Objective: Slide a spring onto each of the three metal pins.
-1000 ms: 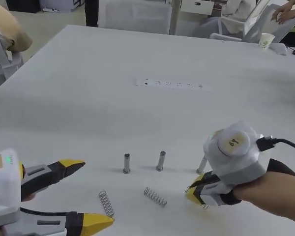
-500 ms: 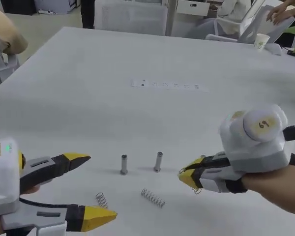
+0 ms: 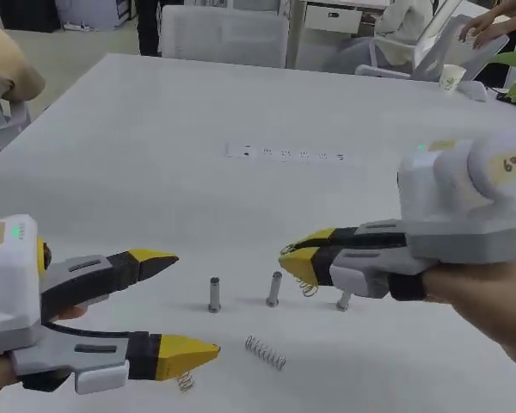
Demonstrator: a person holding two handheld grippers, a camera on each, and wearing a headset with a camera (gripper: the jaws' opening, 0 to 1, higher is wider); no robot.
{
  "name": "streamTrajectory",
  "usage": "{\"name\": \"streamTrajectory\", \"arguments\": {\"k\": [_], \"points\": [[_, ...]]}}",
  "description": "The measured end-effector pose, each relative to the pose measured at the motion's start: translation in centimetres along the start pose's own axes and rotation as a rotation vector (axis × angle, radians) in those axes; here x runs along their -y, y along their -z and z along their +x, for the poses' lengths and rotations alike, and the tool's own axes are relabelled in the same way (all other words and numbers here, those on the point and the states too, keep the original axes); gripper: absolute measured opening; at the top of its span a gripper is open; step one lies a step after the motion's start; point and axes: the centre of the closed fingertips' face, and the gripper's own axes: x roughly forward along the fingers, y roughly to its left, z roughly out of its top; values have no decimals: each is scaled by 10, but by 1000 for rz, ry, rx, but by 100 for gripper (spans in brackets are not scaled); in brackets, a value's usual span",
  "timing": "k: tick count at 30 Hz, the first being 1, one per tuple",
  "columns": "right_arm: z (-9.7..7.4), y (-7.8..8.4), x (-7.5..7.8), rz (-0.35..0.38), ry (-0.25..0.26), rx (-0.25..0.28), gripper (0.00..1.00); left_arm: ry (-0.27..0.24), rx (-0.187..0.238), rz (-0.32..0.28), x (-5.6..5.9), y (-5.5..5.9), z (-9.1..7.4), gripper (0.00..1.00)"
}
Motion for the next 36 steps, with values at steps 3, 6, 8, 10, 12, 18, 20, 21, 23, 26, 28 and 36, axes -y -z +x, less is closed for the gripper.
{"name": "streamTrajectory", "arguments": {"k": [3, 6, 8, 10, 12, 18, 20, 21, 23, 26, 28, 36], "points": [[2, -9, -4, -4, -16, 22, 8, 20, 3, 5, 2, -5, 3, 59], [4, -17, -10, -2, -36, 48, 8, 43, 13, 0, 4, -10, 6, 52], [5, -21, -14, -3, -47, 63, 8, 58, 18, -2, 6, -13, 7, 46], [5, -24, -18, 8, -63, 76, 8, 72, 23, -2, 8, -16, 9, 43], [6, -27, -21, 10, -72, 90, 8, 94, 33, -14, 13, -20, 12, 39], [9, -32, -31, 24, -104, 122, 8, 138, 58, -33, 22, -28, 21, 32], [9, -32, -33, 25, -113, 123, 8, 149, 60, -42, 24, -29, 23, 29], [9, -33, -35, 23, -115, 129, 8, 154, 64, -48, 25, -30, 24, 28], [9, -36, -37, 29, -125, 143, 8, 159, 73, -56, 27, -32, 26, 28], [9, -38, -40, 37, -138, 156, 8, 167, 88, -65, 29, -37, 28, 27], [8, -39, -41, 48, -142, 167, 8, 167, 96, -67, 28, -39, 29, 27], [8, -43, -42, 57, -160, 191, 8, 161, 111, -73, 25, -46, 33, 18]]}}
